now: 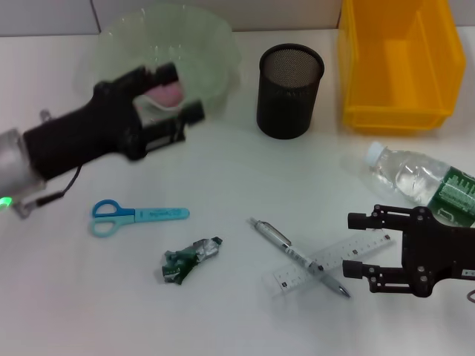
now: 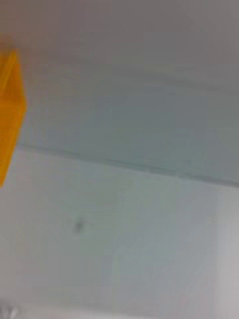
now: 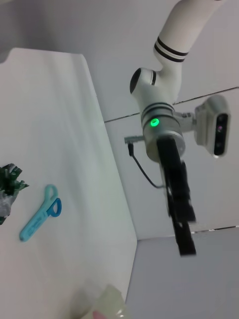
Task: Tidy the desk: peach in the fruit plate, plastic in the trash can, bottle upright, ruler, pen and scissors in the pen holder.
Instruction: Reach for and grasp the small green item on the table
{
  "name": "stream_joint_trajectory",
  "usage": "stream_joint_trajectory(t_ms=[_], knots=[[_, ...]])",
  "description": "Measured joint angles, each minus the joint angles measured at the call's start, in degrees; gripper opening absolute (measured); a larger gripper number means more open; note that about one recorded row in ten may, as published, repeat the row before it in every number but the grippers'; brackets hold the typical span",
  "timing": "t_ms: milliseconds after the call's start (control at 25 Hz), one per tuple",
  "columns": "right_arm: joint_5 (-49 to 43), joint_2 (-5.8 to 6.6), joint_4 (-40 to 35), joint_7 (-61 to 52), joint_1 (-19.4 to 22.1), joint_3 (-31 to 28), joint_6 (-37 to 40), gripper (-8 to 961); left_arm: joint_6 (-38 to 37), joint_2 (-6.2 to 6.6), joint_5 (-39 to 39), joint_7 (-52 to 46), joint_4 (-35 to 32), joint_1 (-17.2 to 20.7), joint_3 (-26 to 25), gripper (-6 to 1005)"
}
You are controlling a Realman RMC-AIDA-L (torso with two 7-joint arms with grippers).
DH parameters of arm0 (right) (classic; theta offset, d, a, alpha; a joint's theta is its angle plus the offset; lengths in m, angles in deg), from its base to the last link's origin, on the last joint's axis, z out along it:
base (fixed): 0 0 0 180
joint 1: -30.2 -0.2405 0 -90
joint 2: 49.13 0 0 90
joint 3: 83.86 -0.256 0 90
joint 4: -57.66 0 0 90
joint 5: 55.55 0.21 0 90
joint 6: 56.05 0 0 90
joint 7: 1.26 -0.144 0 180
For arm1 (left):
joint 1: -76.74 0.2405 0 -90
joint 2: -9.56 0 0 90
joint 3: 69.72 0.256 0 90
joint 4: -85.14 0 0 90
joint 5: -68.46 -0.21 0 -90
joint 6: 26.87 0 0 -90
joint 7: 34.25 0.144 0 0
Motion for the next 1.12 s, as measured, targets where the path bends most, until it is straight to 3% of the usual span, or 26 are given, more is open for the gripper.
stream_joint_trajectory(t_ms=[160,400,520,640,1120], knots=[[0.0,0.03,-0.5,0.0,0.0,0.0,0.7,735,-4.8,1.26,-0.1,0.0,-1.3,2.9,4.7,796],[0.3,0.03,-0.6,-0.2,0.0,-0.1,1.0,735,-6.8,1.86,-0.3,0.0,-1.8,4.2,6.8,796],[0.3,0.03,-0.6,-0.2,0.1,-0.3,1.0,735,-8.8,2.64,-0.6,0.8,-2.0,6.7,10.6,796],[0.4,0.03,-0.6,-0.3,0.1,-0.4,1.0,735,-8.5,2.49,-1.3,2.8,-2.1,7.4,12.9,796],[0.4,0.03,-0.6,-0.4,-0.2,-1.1,1.0,735,-4.1,0.97,-6.4,7.3,-1.4,7.2,12.9,796]])
